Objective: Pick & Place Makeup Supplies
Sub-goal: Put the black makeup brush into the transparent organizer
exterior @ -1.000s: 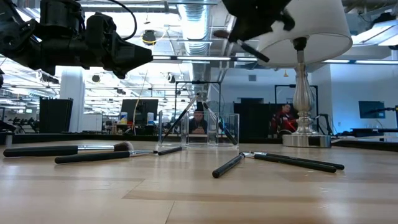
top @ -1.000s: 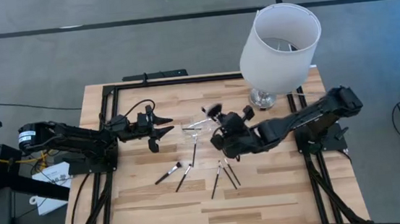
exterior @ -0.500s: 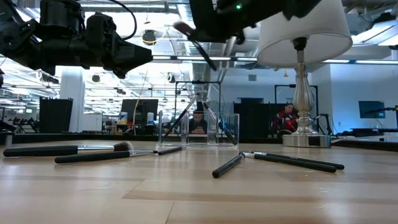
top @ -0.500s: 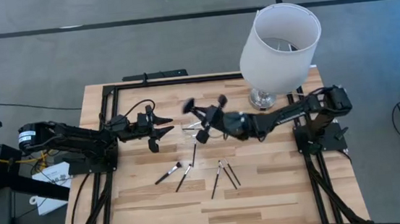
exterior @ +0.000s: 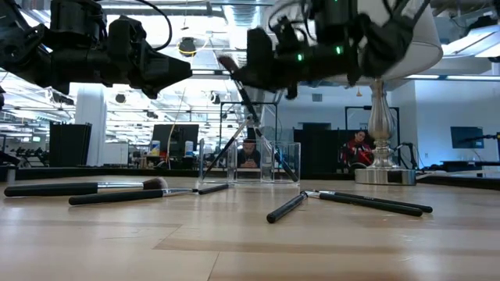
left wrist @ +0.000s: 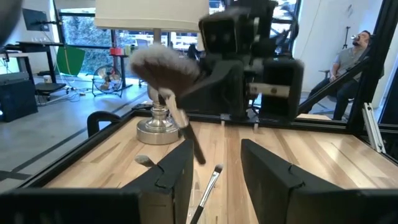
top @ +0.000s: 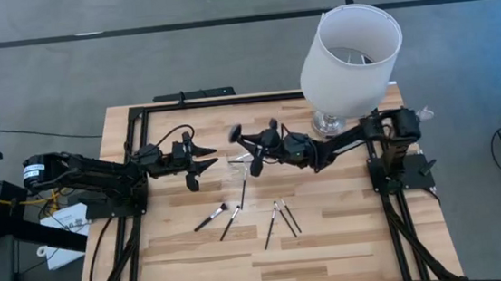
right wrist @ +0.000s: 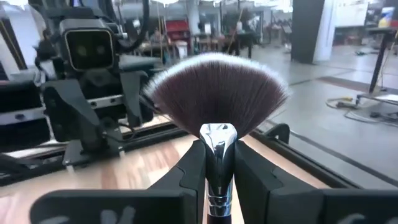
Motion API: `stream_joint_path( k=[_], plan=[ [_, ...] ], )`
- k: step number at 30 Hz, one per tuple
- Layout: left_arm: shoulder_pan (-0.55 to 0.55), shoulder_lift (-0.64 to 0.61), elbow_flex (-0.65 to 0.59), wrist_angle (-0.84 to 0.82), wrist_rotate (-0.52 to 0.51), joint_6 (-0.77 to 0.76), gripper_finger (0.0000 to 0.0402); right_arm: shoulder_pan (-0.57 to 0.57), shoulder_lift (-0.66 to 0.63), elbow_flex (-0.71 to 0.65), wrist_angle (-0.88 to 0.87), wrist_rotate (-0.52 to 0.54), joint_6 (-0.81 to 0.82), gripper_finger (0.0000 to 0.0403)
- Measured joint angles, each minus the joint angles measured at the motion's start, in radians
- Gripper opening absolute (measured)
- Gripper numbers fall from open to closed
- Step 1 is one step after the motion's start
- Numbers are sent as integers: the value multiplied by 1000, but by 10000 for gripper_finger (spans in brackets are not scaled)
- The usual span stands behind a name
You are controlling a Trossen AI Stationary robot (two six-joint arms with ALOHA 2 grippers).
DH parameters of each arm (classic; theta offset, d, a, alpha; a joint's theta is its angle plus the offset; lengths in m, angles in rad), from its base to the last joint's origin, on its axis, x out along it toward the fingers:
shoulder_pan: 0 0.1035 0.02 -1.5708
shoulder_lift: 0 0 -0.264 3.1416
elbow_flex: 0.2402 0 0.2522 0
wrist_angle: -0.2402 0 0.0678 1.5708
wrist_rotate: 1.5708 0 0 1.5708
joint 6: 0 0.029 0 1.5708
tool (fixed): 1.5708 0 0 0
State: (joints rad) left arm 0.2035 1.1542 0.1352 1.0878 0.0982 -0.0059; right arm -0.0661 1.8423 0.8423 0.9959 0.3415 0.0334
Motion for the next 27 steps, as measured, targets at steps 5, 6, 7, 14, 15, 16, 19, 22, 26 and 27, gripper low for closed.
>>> stream_joint_path(
  k=[5,6,7,14,15,16,19,22,26,27],
  plan=[
    [0,0,0,-3,0,-1,131,-18,92,-14,105,-7,10,52],
    [0,0,0,-4,0,-2,131,-20,102,-14,104,-6,28,52],
    [0,0,0,-4,0,-2,131,-22,114,-14,104,-4,43,52],
    [0,0,0,-7,0,-3,131,-20,151,-10,88,5,14,52],
    [0,0,0,-7,0,-3,131,-19,155,-10,83,17,-1,52],
    [0,0,0,-7,0,-3,131,-16,156,-11,77,29,-22,54],
    [0,0,0,-7,0,-3,131,-8,155,-11,53,47,-73,67],
    [0,0,0,-7,0,-9,131,-5,155,-11,40,52,-76,91],
    [0,0,0,-7,0,-22,131,-6,155,-11,22,53,-61,134],
    [0,0,0,-7,0,-33,131,-6,155,-11,29,54,-61,144]
  ],
)
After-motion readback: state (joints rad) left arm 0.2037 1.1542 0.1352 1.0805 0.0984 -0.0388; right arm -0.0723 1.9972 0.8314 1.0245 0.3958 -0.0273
